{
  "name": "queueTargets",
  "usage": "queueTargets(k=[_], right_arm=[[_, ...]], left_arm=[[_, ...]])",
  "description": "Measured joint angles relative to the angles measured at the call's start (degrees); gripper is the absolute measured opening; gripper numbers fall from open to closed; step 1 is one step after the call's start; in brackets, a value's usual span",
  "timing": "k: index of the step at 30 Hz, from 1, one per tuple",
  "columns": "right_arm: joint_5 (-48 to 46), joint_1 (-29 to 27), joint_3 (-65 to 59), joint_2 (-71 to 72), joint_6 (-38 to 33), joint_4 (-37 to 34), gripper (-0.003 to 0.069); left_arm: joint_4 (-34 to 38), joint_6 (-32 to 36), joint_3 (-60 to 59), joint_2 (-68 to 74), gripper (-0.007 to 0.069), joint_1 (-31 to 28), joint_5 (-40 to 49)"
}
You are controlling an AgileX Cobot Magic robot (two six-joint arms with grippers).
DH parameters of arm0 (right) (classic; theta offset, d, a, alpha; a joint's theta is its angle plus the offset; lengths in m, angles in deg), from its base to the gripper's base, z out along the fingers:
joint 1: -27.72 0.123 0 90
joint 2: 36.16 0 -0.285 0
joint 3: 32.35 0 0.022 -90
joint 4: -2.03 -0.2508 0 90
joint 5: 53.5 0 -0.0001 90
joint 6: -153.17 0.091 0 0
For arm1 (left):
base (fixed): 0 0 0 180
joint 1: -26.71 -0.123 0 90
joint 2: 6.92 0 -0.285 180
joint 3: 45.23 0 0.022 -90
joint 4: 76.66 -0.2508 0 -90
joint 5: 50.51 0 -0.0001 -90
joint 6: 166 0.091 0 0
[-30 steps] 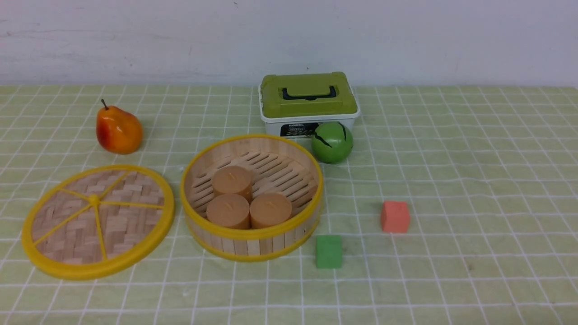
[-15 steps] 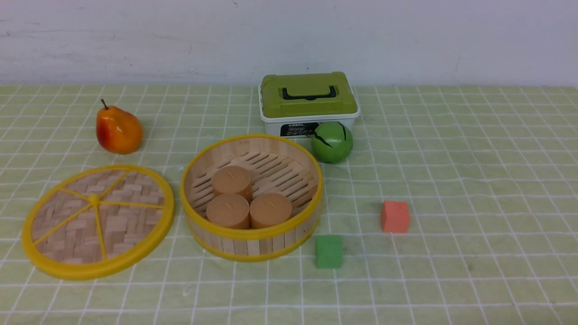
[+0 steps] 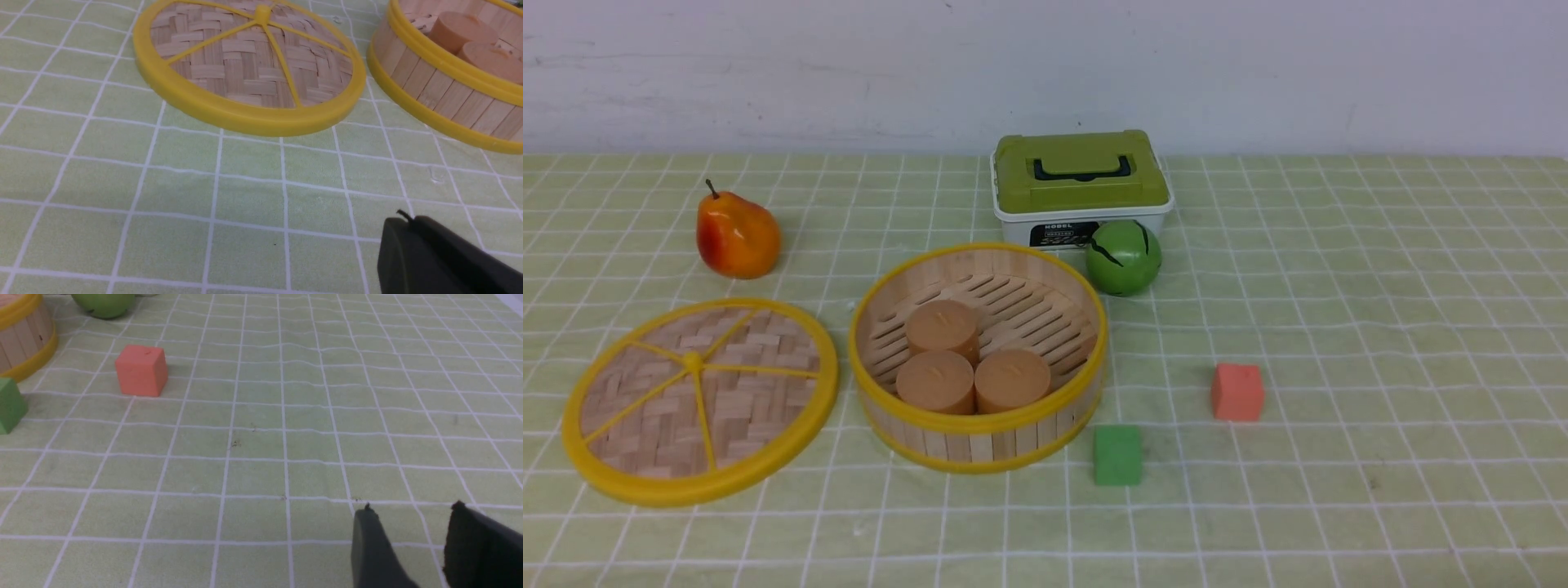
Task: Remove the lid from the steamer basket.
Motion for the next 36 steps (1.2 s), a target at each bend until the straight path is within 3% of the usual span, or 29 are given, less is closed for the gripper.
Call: queueTargets(k=[36], right_arm=[[0.0,0.0,0.0,0.0,0.0,0.0,0.0241]], left_arm=[[0.0,0.0,0.0,0.0,0.0013,0.0,0.1]])
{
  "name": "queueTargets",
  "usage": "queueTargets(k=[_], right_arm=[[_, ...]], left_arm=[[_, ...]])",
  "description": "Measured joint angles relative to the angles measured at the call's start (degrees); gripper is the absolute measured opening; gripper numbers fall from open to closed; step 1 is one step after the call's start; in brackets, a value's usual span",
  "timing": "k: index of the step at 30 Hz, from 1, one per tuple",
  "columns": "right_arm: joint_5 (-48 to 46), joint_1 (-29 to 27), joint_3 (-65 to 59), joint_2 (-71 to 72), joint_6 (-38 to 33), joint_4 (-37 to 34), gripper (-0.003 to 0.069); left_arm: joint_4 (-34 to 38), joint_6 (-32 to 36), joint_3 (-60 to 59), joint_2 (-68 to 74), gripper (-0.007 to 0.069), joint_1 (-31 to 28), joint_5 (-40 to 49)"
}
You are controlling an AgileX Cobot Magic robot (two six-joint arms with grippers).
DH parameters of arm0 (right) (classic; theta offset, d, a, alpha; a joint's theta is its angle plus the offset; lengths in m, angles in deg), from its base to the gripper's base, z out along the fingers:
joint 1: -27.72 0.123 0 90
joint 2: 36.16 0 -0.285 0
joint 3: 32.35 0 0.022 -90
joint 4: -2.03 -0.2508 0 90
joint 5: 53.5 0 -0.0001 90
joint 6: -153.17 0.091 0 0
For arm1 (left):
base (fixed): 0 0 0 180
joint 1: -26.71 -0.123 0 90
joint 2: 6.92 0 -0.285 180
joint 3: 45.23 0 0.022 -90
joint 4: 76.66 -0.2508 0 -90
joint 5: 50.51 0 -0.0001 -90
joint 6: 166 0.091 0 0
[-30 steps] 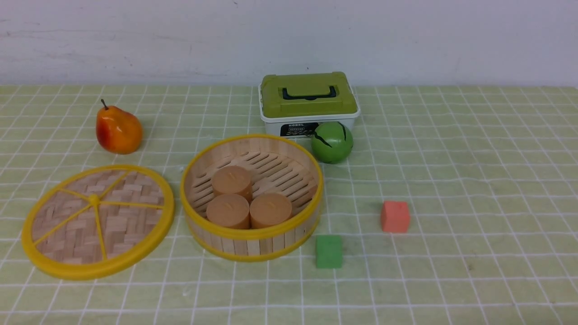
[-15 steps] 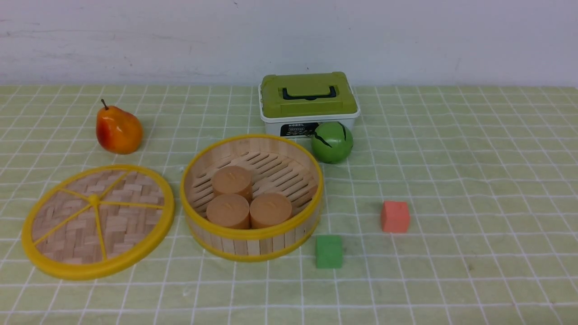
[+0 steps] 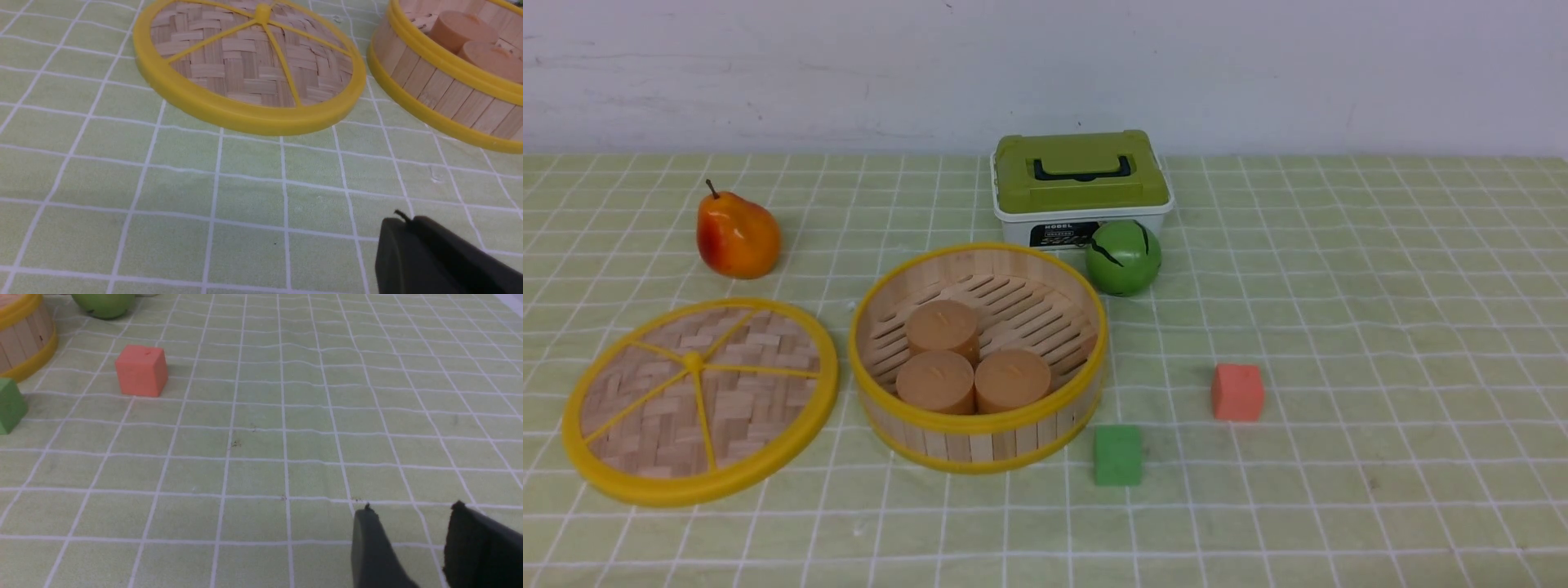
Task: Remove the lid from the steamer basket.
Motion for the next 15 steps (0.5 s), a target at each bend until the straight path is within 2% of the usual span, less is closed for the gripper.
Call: queueTargets(k=[15], right_arm=[[0.0,0.0,0.0,0.0,0.0,0.0,0.0241]], left_arm=[[0.0,0.0,0.0,0.0,0.0023,0.0,0.0]])
